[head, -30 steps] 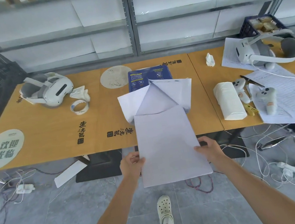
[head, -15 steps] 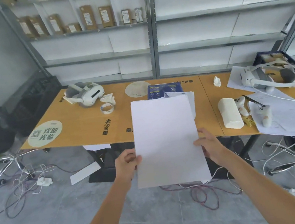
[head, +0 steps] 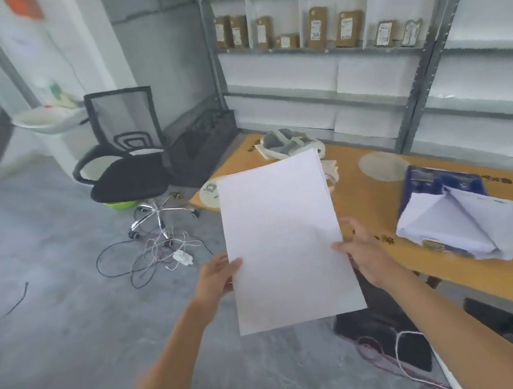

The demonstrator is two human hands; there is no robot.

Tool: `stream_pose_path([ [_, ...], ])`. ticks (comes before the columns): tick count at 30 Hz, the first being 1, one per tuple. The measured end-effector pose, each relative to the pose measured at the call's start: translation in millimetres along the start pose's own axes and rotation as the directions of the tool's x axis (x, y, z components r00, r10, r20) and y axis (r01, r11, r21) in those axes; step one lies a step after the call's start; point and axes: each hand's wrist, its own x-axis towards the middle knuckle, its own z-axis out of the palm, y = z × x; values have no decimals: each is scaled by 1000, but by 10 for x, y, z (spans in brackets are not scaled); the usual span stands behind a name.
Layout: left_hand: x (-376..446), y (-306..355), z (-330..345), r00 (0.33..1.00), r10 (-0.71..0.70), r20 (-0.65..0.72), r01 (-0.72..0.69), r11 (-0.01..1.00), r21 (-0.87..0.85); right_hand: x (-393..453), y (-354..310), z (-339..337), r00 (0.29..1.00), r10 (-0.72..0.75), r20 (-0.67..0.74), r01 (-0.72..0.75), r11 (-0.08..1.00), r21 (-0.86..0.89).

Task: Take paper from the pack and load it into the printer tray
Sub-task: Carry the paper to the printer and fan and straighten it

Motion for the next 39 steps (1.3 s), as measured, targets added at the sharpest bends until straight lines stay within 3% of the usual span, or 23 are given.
stream_pose_path([
  [10,-20,281,-2253,919,123,-374,-108,992,62,855,-278,2494,950,28,310,26,985,-169],
  [18,-444,309,-3732,734,107,-671,-78,994,74,1200,-318,4402,814,43,579,138,954,-265],
  [24,-827,341,-4713,534,76,-842,-84,996,37,1358,-321,5984,649,90,755,225,926,-303],
  [29,-1072,402,-5519,311,25,-950,-116,993,-11,1417,-401,7434,463,122,878,330,896,-298],
  [39,-1553,443,-6917,-68,-86,-994,-183,980,-73,957,-425,9805,142,221,965,456,850,-262],
])
